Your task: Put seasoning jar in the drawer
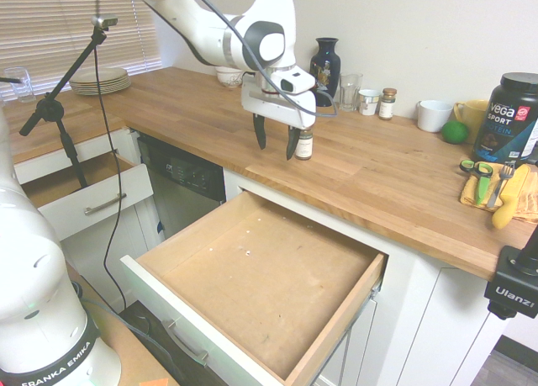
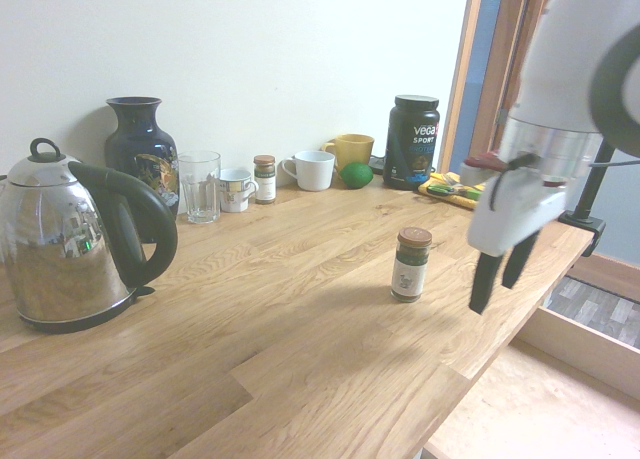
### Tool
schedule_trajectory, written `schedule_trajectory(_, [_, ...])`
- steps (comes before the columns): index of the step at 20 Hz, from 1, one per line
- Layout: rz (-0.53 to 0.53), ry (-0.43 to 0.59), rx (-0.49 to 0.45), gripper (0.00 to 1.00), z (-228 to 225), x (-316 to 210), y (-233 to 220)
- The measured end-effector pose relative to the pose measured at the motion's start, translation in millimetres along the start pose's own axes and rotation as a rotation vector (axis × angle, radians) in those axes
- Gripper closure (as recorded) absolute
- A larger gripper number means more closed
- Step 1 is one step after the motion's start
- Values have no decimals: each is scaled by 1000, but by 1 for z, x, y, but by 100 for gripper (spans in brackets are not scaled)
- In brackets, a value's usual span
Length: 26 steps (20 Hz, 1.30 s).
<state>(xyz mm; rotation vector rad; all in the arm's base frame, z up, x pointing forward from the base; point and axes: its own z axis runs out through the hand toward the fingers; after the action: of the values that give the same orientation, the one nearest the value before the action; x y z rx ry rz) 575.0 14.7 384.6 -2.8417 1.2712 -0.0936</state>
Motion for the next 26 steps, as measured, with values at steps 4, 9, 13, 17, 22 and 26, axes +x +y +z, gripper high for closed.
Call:
schedule_trajectory(4, [12,-1,-16,0,-3,32,-41])
schedule_trajectory(9, [21,-11,-41,0,9,51,-69])
schedule_trajectory(13, [24,-17,-54,0,20,55,-83])
schedule_trajectory(17, [30,-19,-63,0,29,60,-88])
schedule_trajectory(22, [38,-20,-72,100,41,68,-88])
schedule_trajectory(26, [41,-19,-74,100,44,72,-88])
